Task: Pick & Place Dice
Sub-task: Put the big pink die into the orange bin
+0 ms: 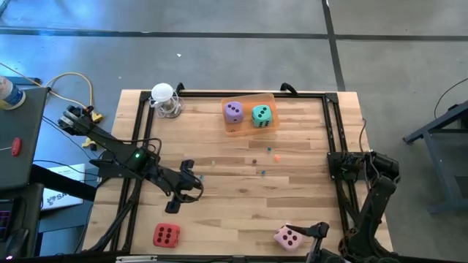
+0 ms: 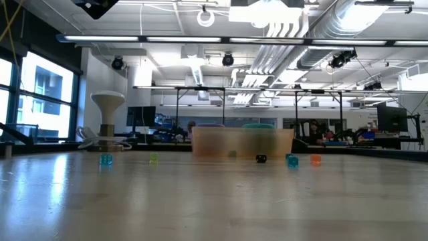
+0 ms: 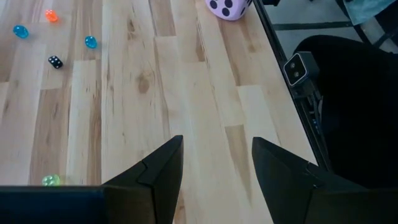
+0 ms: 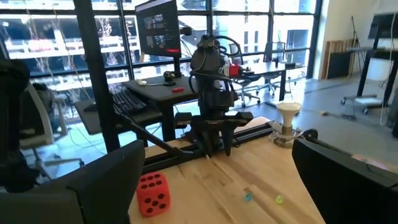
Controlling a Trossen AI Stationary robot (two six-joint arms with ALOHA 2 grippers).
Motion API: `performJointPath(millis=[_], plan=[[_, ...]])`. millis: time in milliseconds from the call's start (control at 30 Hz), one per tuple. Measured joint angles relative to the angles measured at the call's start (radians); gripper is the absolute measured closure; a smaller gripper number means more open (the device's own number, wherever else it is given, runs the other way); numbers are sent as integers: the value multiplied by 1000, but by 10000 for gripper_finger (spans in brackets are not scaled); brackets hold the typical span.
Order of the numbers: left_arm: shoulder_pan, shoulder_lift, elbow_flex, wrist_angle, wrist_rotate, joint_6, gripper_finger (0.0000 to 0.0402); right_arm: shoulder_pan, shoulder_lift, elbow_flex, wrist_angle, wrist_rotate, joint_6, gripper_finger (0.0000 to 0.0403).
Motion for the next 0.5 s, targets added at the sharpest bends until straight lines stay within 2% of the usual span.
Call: performJointPath(millis=[133, 267, 400, 500], plan=[[1, 0, 0, 0, 0, 0, 218, -7, 2, -2, -180, -4, 123, 3], [1, 0, 0, 0, 0, 0, 218, -6, 2, -2, -352, -78, 186, 3], [1, 0, 0, 0, 1, 9, 218, 14, 2, -2, -360, -148, 268, 3], [1, 0, 0, 0, 1, 16, 218, 16, -5, -2, -378, -277, 175, 3]])
